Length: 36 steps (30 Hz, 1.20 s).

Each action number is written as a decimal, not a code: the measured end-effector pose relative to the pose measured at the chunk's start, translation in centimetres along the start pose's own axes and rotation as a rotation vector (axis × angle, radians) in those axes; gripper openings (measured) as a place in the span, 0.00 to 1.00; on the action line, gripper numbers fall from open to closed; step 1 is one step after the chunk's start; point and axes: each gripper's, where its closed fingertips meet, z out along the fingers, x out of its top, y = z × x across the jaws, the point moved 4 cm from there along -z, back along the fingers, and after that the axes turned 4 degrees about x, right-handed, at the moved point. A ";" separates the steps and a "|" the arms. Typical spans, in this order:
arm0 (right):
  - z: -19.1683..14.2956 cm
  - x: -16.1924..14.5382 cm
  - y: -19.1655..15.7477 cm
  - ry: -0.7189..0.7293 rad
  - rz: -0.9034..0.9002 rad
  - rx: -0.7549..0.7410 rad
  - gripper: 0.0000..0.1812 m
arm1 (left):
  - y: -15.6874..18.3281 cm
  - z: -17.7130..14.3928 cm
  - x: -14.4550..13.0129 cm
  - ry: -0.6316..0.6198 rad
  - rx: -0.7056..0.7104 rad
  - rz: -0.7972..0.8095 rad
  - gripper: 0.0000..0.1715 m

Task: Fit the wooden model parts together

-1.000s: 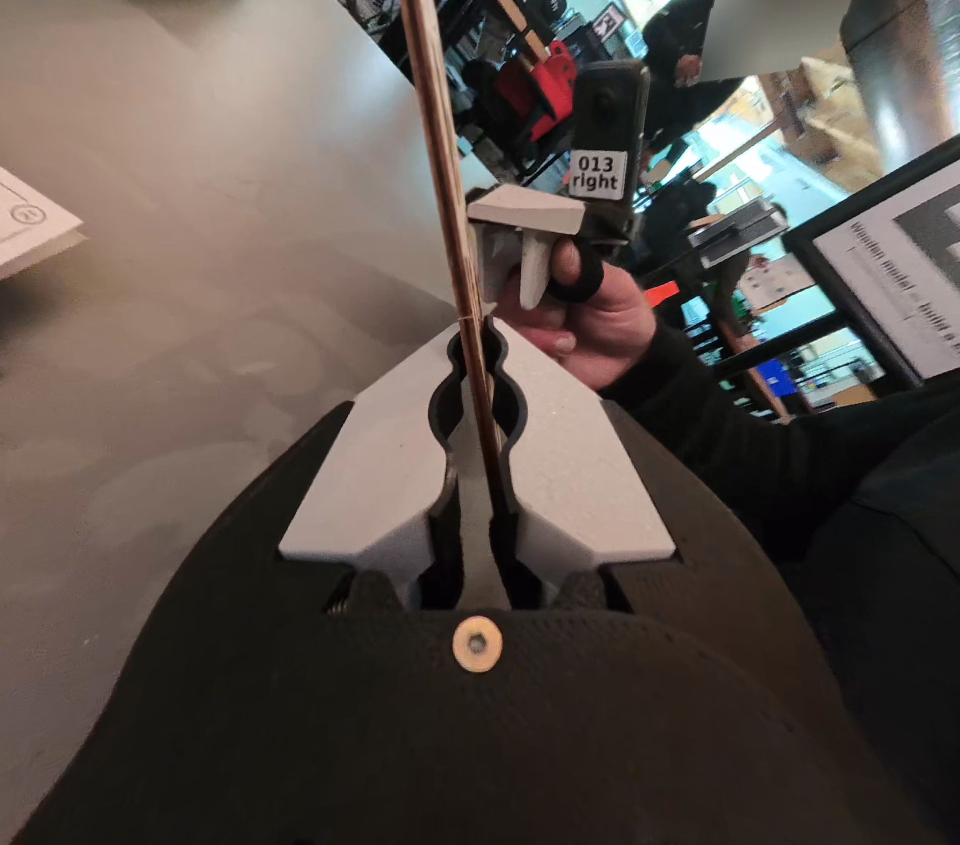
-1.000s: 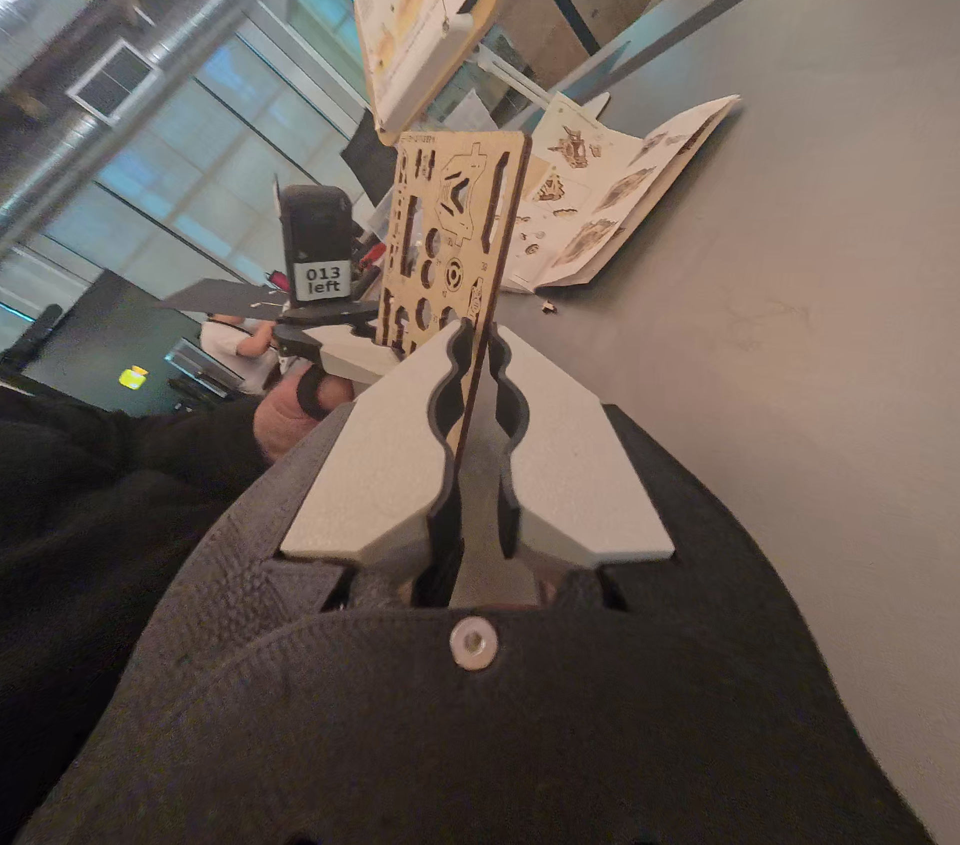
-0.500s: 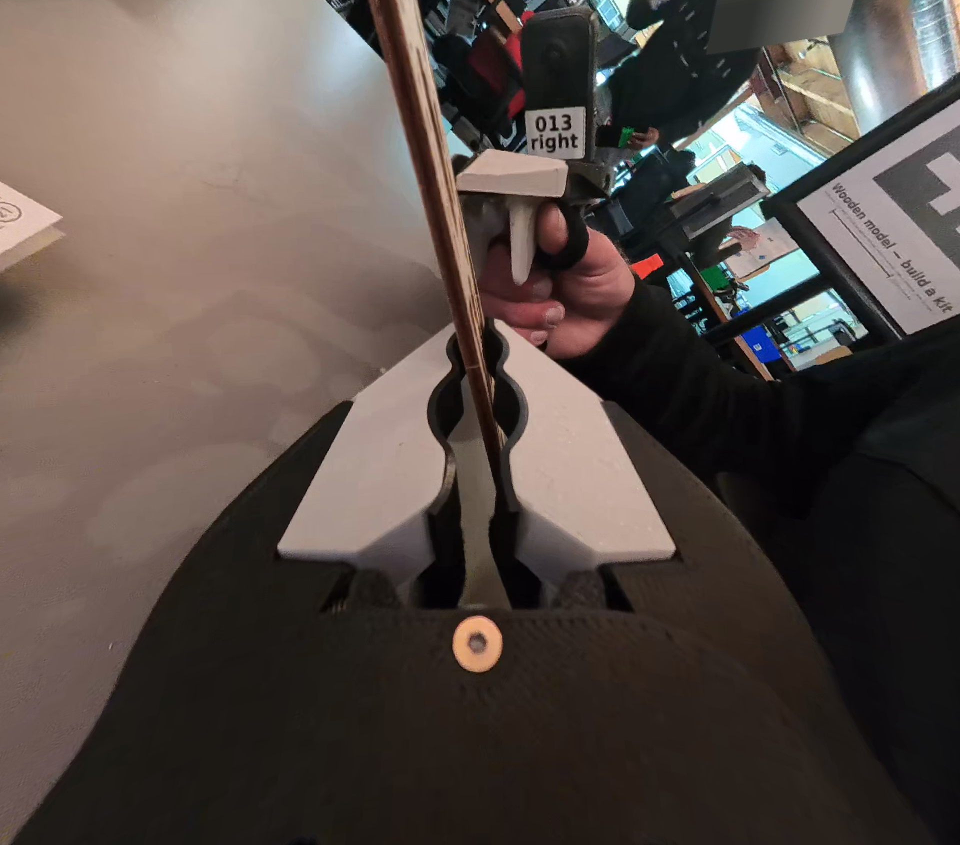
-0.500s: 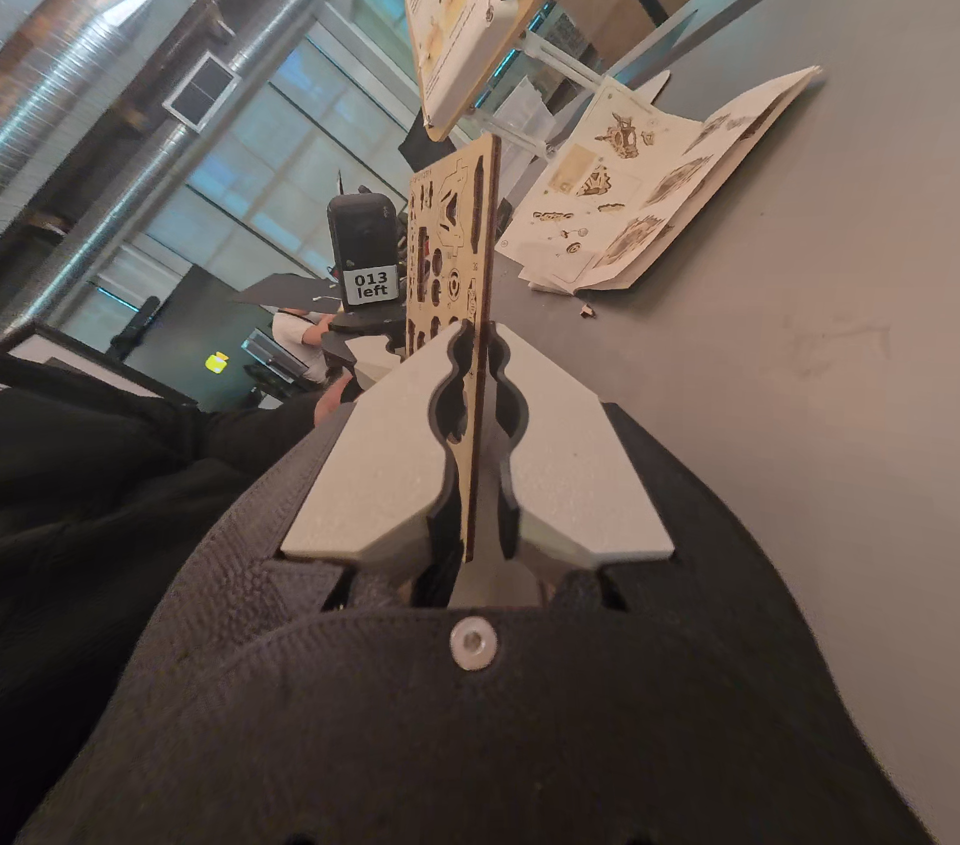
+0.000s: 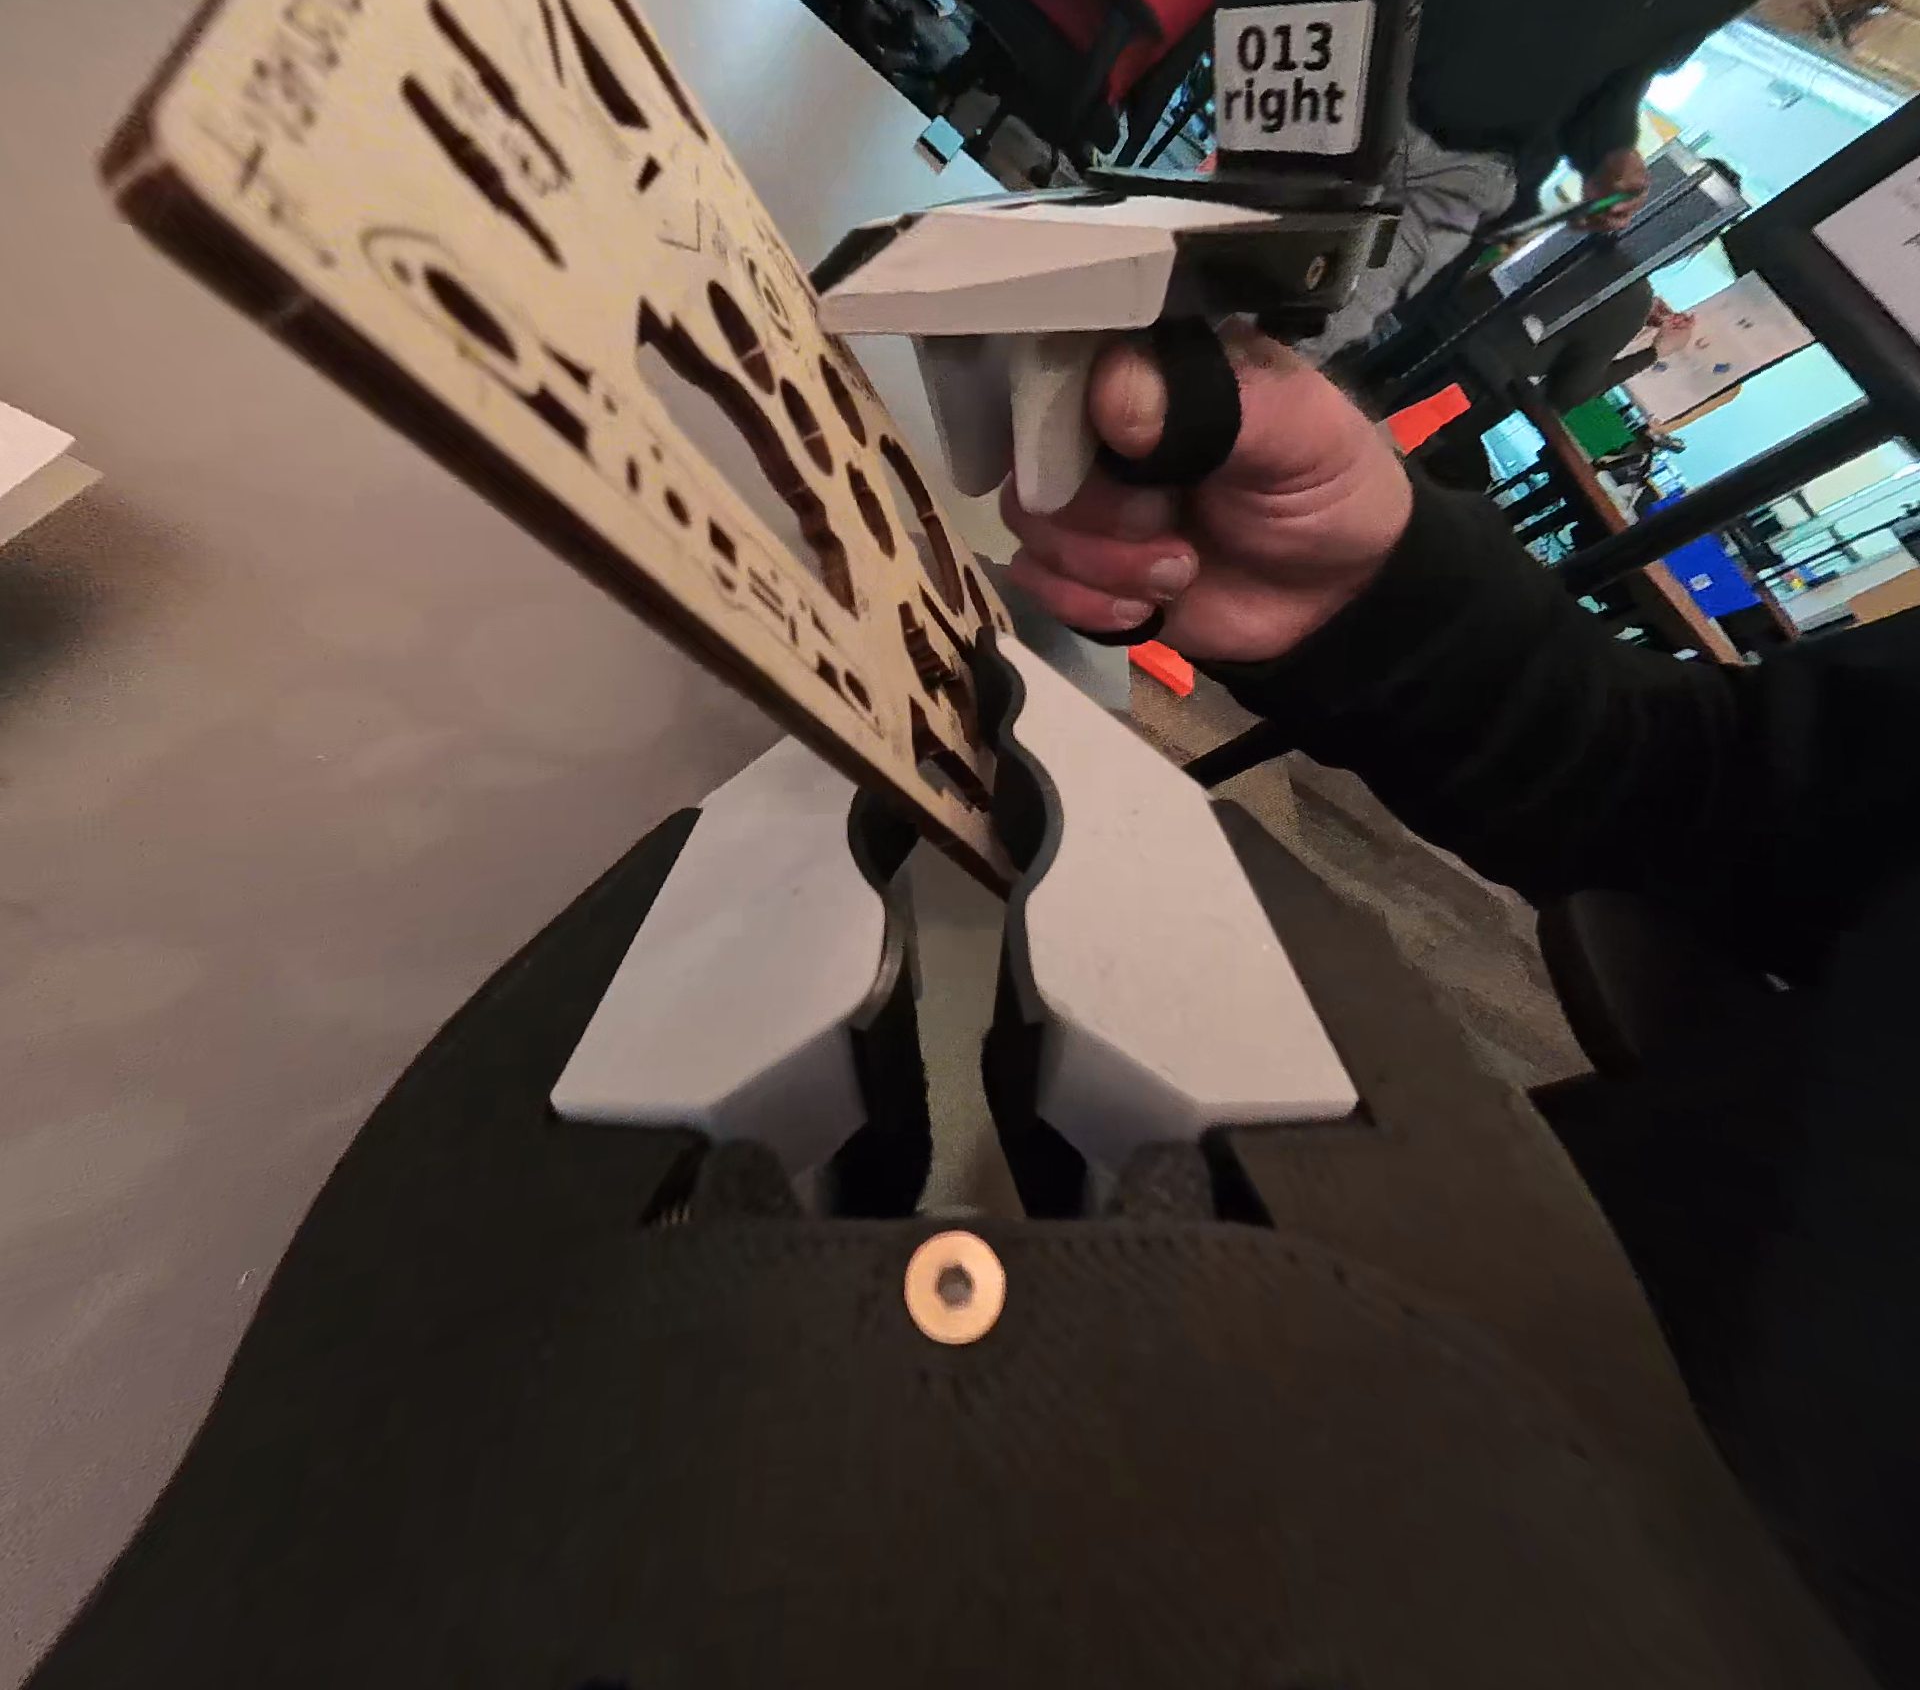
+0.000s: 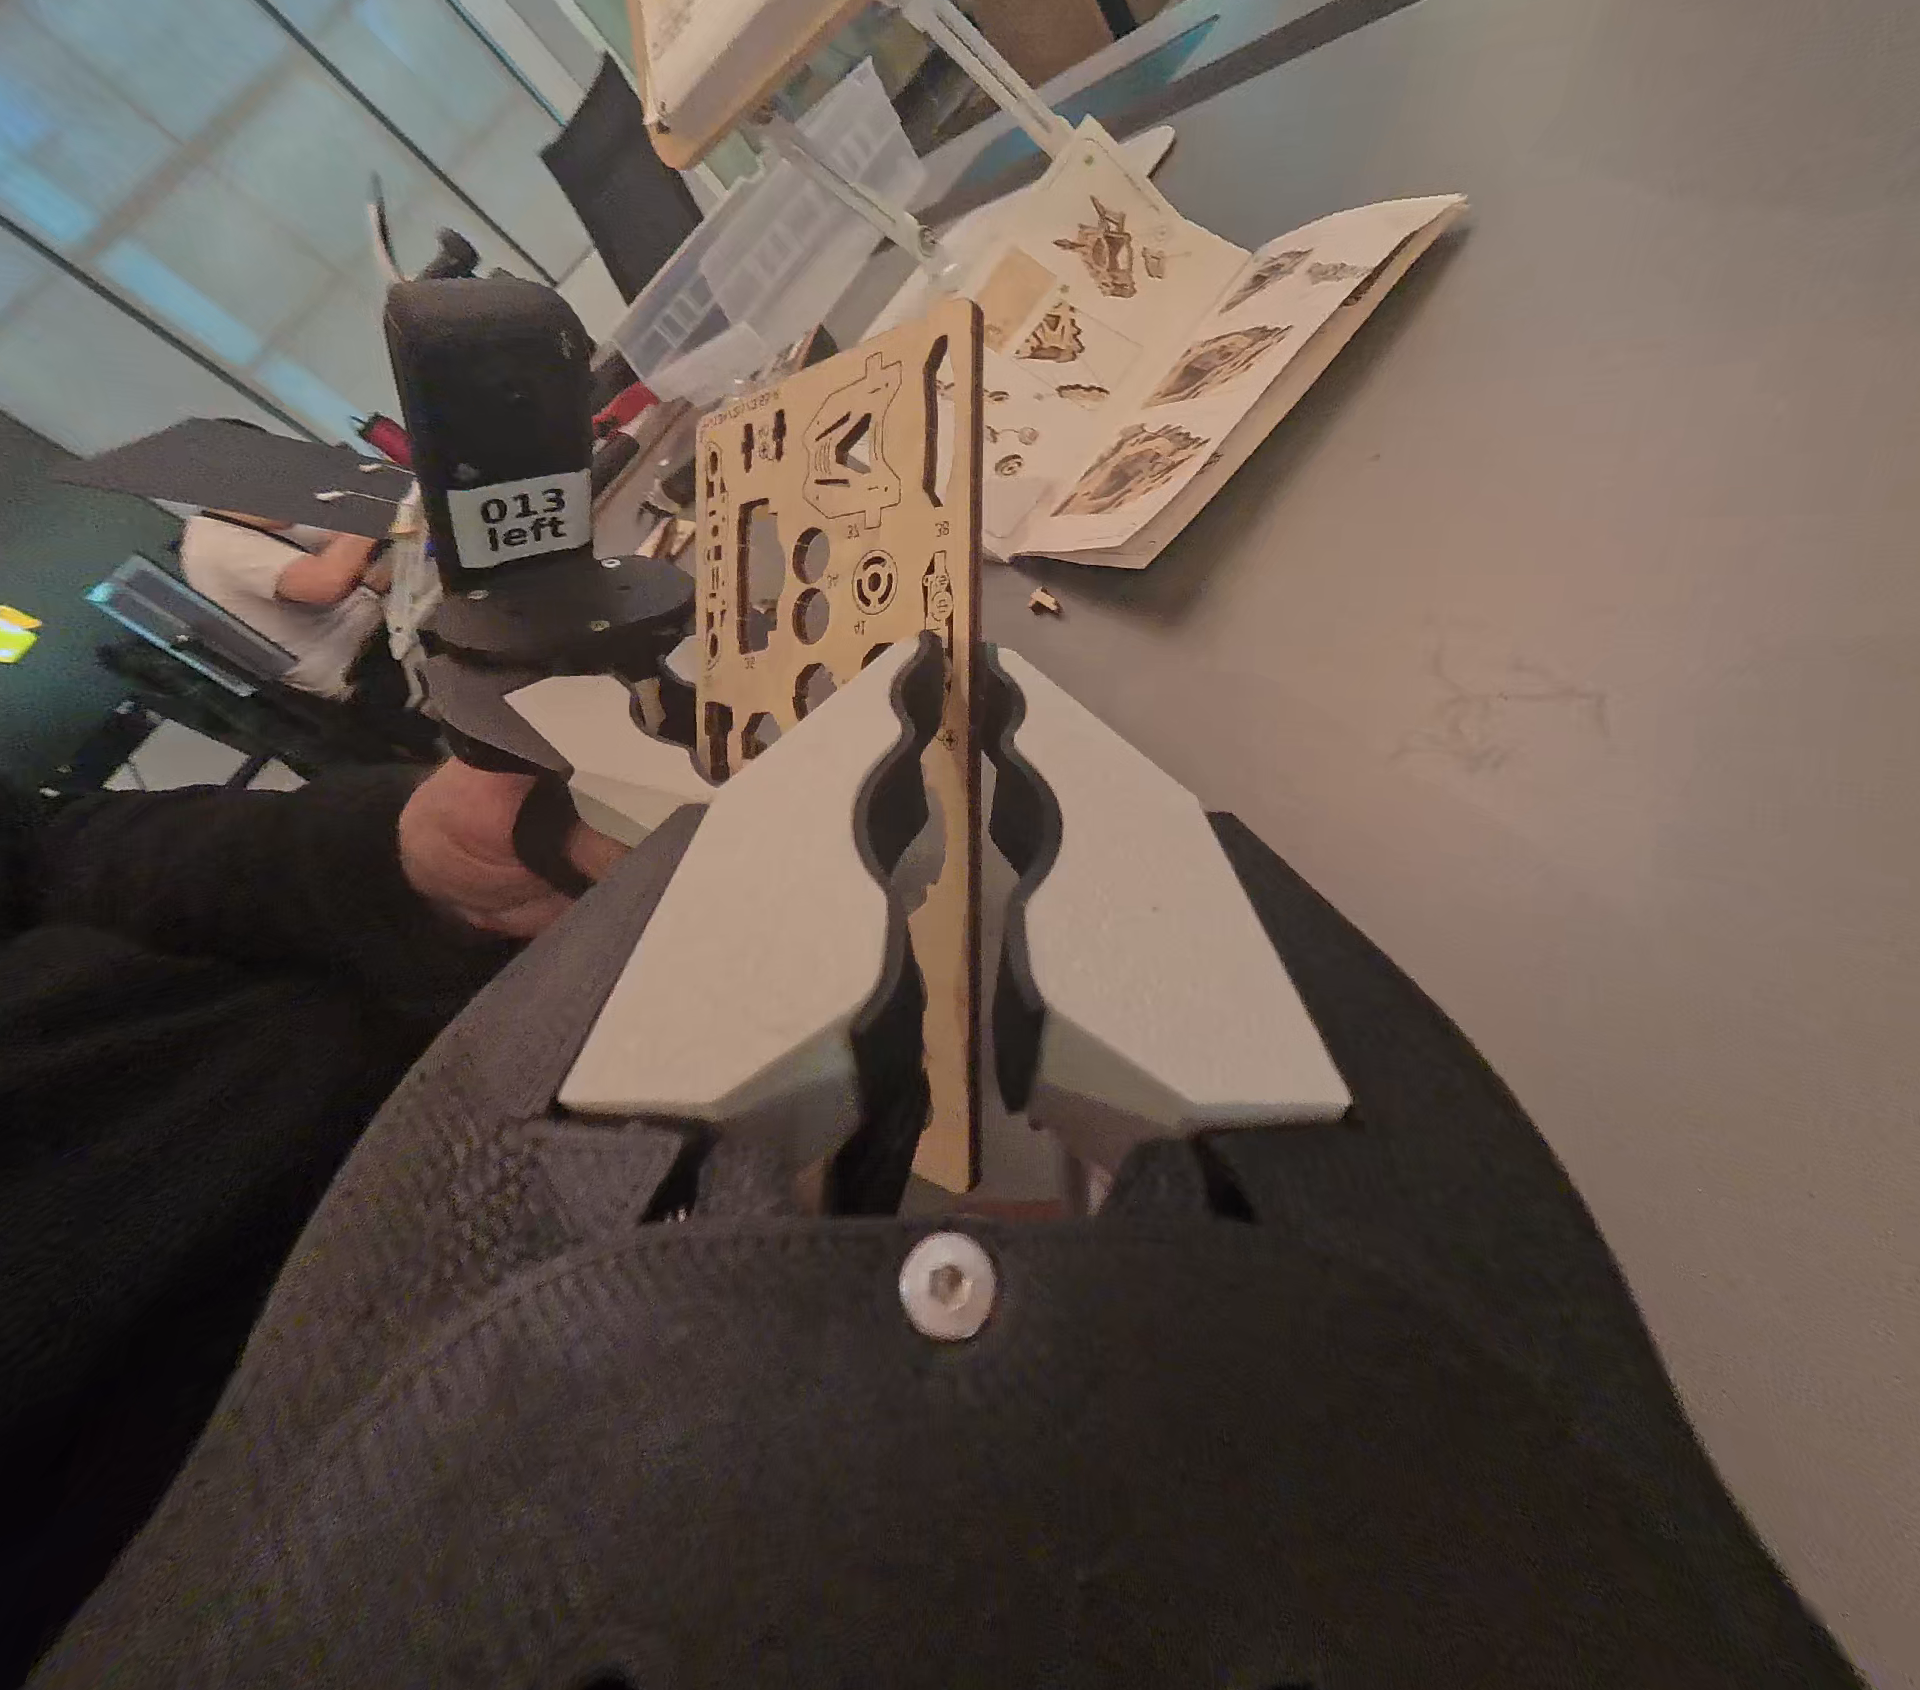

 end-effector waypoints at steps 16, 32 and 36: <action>-0.1 -0.5 -2.2 -0.039 0.000 0.251 0.01 | -0.2 -1.4 1.5 0.060 -0.185 -0.109 0.00; 0.6 -0.5 -2.0 -0.025 0.069 0.296 0.03 | -0.2 -0.7 1.0 0.011 -0.178 -0.128 0.00; 0.5 -0.5 -1.8 -0.017 0.052 0.265 0.02 | -0.3 -0.6 0.9 0.005 -0.173 -0.131 0.01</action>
